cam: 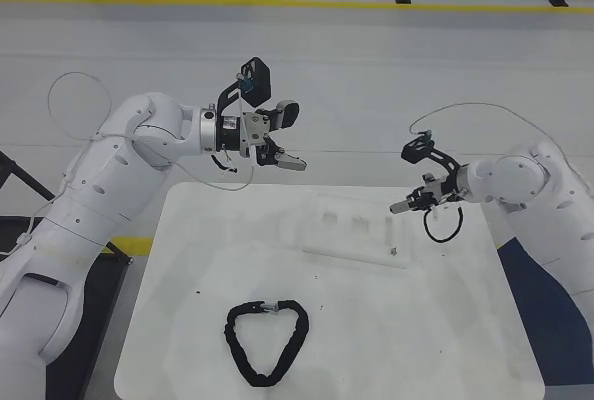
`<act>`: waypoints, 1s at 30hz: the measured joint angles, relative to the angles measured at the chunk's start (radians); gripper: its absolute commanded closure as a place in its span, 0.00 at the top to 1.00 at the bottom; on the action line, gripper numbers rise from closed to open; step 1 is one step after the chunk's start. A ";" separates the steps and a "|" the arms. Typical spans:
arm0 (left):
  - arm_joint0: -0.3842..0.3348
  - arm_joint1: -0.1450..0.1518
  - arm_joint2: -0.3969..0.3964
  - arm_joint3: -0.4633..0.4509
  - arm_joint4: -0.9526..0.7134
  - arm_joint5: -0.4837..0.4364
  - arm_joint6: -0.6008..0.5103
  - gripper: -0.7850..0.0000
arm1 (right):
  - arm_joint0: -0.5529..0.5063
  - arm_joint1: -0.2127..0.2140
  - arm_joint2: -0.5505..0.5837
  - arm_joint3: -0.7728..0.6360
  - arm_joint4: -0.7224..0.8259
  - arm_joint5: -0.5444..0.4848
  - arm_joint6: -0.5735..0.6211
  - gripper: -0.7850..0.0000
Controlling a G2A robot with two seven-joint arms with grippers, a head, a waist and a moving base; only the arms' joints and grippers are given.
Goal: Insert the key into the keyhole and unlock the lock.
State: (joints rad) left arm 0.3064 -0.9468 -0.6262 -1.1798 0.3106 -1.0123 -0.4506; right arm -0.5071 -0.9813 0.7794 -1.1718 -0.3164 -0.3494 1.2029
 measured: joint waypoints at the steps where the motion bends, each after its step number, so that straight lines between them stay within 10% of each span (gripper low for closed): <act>1: 0.000 0.000 0.000 0.000 0.000 0.000 0.000 1.00 | 0.006 -0.007 -0.014 0.012 -0.005 0.033 0.006 1.00; 14: 0.000 0.000 0.000 0.000 0.000 0.000 0.000 1.00 | 0.019 -0.109 -0.156 0.159 -0.013 0.396 -0.087 1.00; 30: 0.000 0.000 0.000 0.000 0.000 0.000 0.000 1.00 | 0.026 -0.125 -0.143 0.225 0.054 0.392 -0.083 1.00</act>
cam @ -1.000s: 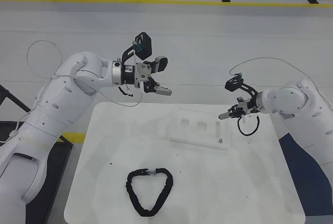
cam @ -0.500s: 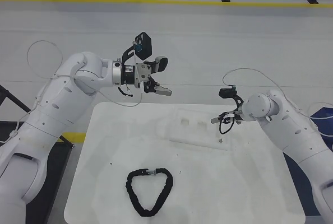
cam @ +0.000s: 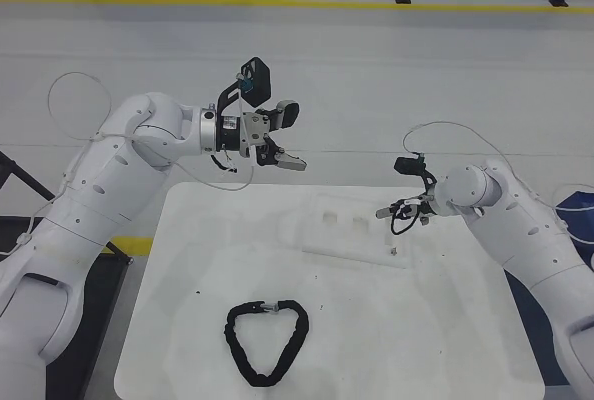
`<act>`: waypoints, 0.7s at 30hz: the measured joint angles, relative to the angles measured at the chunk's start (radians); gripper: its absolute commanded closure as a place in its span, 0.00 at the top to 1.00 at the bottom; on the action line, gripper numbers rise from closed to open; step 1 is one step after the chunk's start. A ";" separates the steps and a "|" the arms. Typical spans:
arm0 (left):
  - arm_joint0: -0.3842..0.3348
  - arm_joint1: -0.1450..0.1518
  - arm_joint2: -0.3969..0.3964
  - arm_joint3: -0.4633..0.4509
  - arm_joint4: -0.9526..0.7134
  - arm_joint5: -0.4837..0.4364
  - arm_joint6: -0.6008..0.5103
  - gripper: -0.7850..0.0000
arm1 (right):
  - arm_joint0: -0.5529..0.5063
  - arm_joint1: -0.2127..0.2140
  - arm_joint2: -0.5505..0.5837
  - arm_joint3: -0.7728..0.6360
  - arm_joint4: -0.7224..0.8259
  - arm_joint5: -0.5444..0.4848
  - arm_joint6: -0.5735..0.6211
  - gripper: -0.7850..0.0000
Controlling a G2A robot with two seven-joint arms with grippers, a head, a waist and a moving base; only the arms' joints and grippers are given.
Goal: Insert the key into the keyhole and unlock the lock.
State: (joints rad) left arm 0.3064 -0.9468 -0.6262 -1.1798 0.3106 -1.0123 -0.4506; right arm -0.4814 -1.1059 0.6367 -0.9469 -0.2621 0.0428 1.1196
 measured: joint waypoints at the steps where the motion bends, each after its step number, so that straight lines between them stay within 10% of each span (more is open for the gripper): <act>1: 0.000 0.000 0.000 0.000 0.000 0.000 0.000 1.00 | 0.000 0.000 0.000 0.000 0.000 0.000 0.000 1.00; 9: 0.000 0.000 0.000 0.000 0.000 0.000 0.000 1.00 | -0.009 0.001 -0.002 -0.012 -0.013 0.013 -0.005 1.00; 21: 0.000 0.000 0.000 0.000 0.000 0.000 0.000 1.00 | -0.129 0.038 -0.001 -0.278 -0.180 0.346 0.136 1.00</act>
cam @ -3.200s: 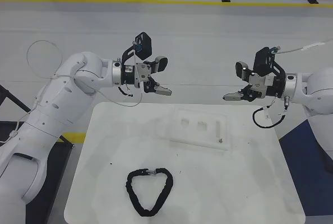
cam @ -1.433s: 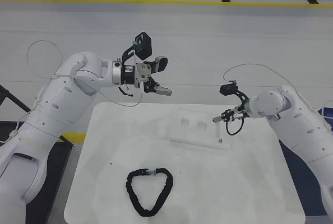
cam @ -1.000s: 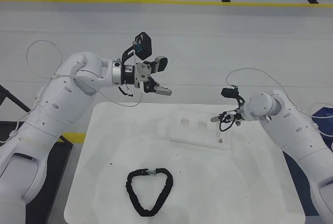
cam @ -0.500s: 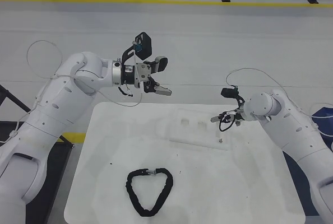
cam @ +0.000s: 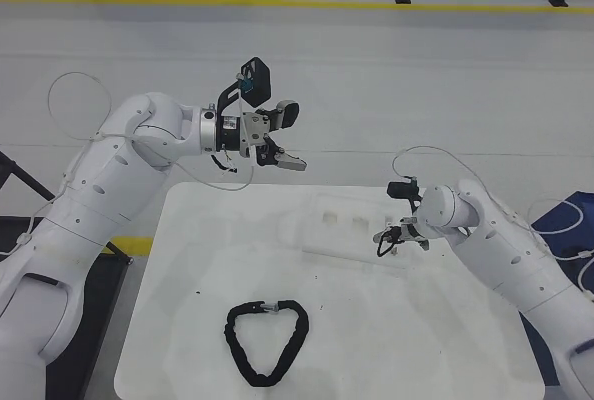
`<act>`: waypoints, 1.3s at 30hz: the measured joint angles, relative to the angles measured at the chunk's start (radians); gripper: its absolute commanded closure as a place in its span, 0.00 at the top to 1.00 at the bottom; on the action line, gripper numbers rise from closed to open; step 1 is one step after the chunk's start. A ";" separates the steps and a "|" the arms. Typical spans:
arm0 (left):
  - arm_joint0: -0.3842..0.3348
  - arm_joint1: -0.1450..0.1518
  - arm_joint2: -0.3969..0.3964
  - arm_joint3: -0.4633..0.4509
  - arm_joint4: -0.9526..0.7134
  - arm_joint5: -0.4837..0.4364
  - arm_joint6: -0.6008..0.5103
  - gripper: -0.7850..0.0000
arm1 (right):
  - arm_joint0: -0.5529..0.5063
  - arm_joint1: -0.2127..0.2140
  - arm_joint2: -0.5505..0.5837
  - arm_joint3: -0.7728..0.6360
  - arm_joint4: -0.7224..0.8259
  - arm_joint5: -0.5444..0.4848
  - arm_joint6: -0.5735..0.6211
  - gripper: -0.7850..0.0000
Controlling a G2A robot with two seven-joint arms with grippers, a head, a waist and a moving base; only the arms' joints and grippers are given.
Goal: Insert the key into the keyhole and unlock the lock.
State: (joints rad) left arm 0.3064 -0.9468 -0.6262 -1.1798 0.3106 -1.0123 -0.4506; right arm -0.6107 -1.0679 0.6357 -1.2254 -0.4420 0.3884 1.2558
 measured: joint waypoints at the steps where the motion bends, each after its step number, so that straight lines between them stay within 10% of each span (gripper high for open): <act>1: 0.000 0.000 0.000 0.000 0.000 0.000 0.000 1.00 | -0.009 0.003 0.004 -0.011 -0.003 0.000 0.007 1.00; 39: 0.000 0.000 0.000 0.000 0.000 0.000 0.000 1.00 | -0.102 -0.028 0.036 0.056 -0.075 -0.030 -0.164 0.31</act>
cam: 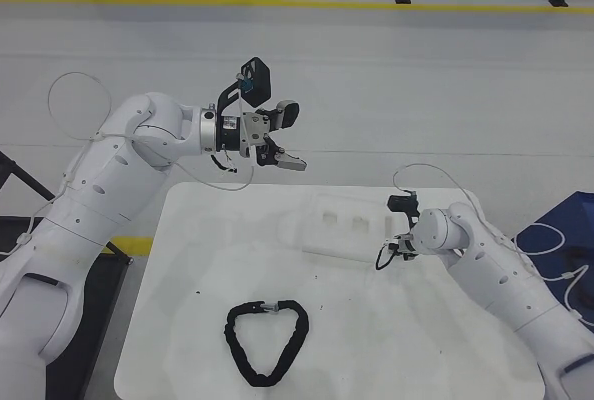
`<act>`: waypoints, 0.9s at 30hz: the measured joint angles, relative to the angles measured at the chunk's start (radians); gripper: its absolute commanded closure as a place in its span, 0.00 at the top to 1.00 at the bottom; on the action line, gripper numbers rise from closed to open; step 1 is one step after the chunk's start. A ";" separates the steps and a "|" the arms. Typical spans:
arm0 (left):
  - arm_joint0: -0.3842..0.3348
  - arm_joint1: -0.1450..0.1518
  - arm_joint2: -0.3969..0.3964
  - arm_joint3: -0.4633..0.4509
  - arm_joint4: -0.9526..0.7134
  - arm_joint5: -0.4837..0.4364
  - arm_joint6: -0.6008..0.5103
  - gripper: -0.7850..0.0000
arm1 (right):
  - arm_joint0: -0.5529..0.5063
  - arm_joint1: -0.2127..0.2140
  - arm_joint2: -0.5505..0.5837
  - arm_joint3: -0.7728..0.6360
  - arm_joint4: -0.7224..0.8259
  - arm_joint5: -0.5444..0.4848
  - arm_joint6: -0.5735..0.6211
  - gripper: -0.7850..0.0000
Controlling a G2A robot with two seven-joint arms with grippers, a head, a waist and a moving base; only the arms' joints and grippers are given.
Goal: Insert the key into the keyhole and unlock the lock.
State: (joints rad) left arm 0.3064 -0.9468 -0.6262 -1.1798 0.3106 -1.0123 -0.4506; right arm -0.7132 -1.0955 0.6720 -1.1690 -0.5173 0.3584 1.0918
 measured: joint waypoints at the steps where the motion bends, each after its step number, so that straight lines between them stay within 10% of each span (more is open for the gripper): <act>1: 0.000 0.000 0.000 0.000 0.000 0.000 0.000 1.00 | 0.000 -0.002 0.000 0.003 -0.001 0.000 -0.001 0.29; 15: 0.000 0.000 0.000 0.000 0.000 0.000 0.000 1.00 | 0.000 -0.025 -0.005 0.033 -0.028 0.004 -0.010 0.00; 27: 0.000 0.000 0.000 0.000 0.000 0.000 0.000 1.00 | 0.003 -0.030 0.020 0.009 -0.061 0.016 0.019 0.00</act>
State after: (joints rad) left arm 0.3064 -0.9468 -0.6262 -1.1798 0.3106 -1.0123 -0.4506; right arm -0.7102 -1.1255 0.6916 -1.1600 -0.5784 0.3740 1.1109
